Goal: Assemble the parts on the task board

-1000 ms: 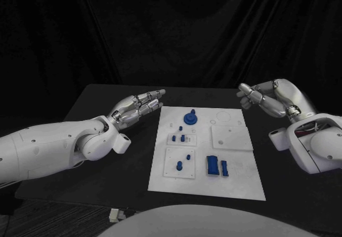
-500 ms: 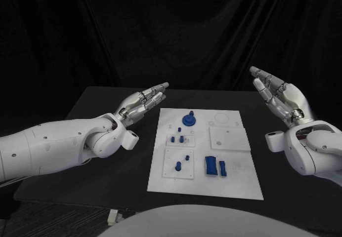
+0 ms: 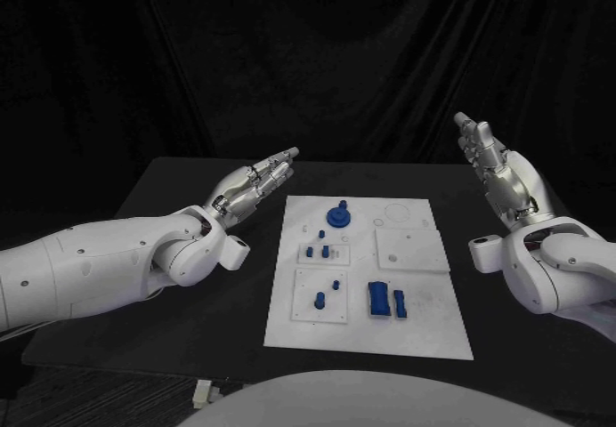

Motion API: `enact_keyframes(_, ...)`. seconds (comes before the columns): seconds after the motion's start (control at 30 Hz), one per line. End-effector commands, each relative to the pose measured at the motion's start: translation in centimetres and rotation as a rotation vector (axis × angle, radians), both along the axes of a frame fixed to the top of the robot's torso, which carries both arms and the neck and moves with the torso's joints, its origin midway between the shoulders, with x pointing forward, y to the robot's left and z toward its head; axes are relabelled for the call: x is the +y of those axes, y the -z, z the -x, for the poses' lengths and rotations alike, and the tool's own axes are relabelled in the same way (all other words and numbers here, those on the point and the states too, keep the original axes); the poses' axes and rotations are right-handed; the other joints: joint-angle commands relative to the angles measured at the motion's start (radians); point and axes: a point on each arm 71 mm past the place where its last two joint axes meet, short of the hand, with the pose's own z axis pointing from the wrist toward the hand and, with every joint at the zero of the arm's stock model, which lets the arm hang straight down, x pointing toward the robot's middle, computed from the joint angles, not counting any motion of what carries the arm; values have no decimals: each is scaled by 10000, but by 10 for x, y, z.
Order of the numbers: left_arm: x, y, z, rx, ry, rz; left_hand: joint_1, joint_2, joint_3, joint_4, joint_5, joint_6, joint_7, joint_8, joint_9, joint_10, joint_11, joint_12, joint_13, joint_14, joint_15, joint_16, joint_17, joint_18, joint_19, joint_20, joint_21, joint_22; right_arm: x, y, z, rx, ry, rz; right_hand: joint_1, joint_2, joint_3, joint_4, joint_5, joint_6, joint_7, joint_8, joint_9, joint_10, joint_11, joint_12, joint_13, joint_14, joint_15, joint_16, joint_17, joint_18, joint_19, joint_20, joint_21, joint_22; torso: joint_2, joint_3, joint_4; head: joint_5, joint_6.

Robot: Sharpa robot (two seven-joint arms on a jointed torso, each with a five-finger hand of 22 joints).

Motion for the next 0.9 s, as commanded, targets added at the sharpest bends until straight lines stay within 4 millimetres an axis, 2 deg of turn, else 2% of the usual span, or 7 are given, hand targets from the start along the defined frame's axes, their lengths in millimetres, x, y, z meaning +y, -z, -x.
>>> enact_keyframes(0.03,-3,-1,-2,-21,-302,41,-3393,-659,885,-774,-443,-704,-49,-193,-168,-352,101,-507,-120,-4,110,-35,-12,-420,-27,-299,-57,-84,3,3,-4,233,187,-232,-1329,-915,550,-383,-329,-548,11,-35,-20,-342,-11,-142,-10,-67,27,-33,-11,-301,0,-335,-31,-12,-14,-6,-11,-55,151)
enact_keyframes(0.27,-14,-6,-10,89,-1640,107,-5167,-999,1330,-1197,-671,-1080,-49,-193,-168,-352,101,-507,-120,-4,110,-35,-12,-635,-27,-299,-57,-84,23,15,-24,1256,925,-1436,-3860,-915,1591,-1116,-329,-1590,11,-35,-20,-342,-11,-142,-10,-67,27,-33,-11,-301,0,-335,-31,-12,-71,-30,-38,-307,883)
enact_keyframes(0.37,-21,-9,-14,266,-2589,162,-5917,-1144,1521,-1372,-1380,-1236,-49,-193,-168,-352,101,-507,-120,-4,110,-35,-12,-638,-27,-299,-57,-84,37,23,-35,1964,1378,-2223,-3860,-915,1591,-1116,-329,-1590,11,-35,-20,-342,-11,-142,-10,-67,27,-33,-11,-301,0,-335,-31,-12,-111,-46,-57,-485,1400)
enact_keyframes(0.4,-23,-9,-15,335,-2873,178,-6032,-1165,1550,-1401,-1380,-1248,-49,-193,-168,-352,101,-507,-120,-4,110,-35,-12,-1384,-27,-299,-57,-84,41,26,-37,2144,1487,-2417,-3860,-915,1591,-1116,-329,-1590,11,-35,-20,-342,-11,-142,-10,-67,27,-33,-11,-301,0,-335,-31,-12,-123,-51,-62,-538,1554)
enact_keyframes(0.57,-32,-13,-20,800,-4320,260,-6933,-1343,1771,-1622,-1380,-1424,-49,-193,-168,-352,101,-507,-120,-4,110,-35,-12,-1384,-27,-299,-57,-84,54,35,-45,2883,1912,-3191,-3860,-915,1591,-1116,-329,-1590,11,-35,-20,-342,-11,-142,-10,-67,27,-33,-11,-301,0,-335,-31,-12,-175,-73,-87,-768,2221)
enact_keyframes(0.6,-34,-13,-20,885,-4532,271,-7076,-2067,1802,-1653,-1380,-1450,-49,-193,-168,-352,101,-507,-120,-4,110,-35,-12,-1384,-27,-299,-57,-84,56,36,-46,2967,1958,-3277,-3860,-915,1591,-1116,-329,-1590,11,-35,-20,-342,-11,-142,-10,-67,27,-33,-11,-301,0,-335,-31,-12,-182,-76,-90,-800,2313)
enact_keyframes(0.9,-41,-15,-22,1416,-5678,322,-8214,-2067,2787,-2421,-1380,-2222,-49,-193,-168,-352,101,-507,-120,-4,110,-35,-12,-1384,-27,-299,-57,-84,59,38,-47,3130,2046,-3441,-3860,-915,1591,-1116,-329,-1590,11,-35,-20,-342,-11,-142,-10,-67,27,-33,-11,-301,0,-335,-31,-12,-212,-88,-105,-931,2693)
